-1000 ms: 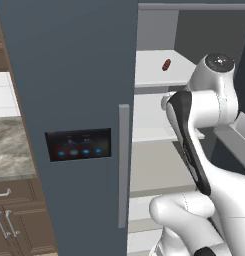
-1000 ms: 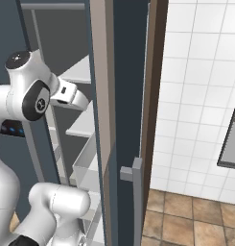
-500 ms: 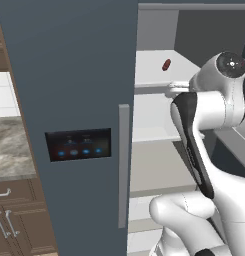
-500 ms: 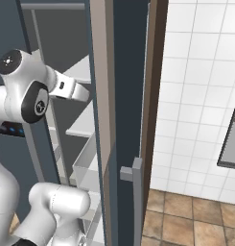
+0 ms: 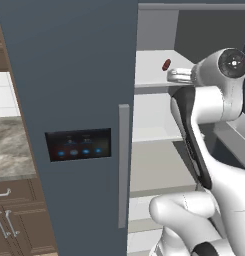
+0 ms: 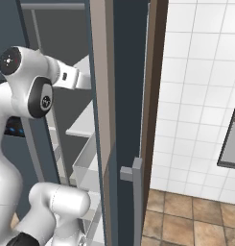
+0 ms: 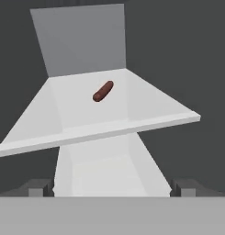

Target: Retrieve the sausage and cheese from the fridge and place them on the cutting board on the counter.

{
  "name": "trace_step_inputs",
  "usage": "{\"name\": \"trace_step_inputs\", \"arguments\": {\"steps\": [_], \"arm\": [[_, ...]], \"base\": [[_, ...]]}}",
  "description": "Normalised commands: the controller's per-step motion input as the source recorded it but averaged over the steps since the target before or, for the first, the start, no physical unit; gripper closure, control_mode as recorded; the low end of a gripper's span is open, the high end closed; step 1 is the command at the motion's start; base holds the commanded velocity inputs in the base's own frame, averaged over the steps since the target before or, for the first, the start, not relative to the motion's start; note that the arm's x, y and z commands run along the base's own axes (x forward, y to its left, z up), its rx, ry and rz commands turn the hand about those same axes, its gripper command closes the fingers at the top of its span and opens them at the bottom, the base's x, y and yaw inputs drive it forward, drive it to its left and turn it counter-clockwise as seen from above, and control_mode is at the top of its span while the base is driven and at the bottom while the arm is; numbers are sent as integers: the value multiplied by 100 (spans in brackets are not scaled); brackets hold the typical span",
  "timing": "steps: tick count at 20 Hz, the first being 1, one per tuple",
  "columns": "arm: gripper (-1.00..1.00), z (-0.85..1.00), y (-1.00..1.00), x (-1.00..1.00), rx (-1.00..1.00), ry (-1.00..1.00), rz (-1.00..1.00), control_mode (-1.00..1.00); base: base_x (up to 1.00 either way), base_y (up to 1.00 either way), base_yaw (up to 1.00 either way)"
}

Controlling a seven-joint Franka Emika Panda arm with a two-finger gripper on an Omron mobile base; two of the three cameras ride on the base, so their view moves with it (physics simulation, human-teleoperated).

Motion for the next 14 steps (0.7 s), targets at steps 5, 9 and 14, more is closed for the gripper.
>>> {"name": "trace_step_inputs", "arguments": {"steps": [5, 9, 14], "arm": [[-100, 20, -2, 38, 0, 0, -5, -100], [-100, 6, -9, 41, 0, -1, -4, -100], [-100, 0, -17, 50, 0, 0, -3, -100]], "base": [[0, 0, 0], [0, 0, 0], [0, 0, 0]]}}
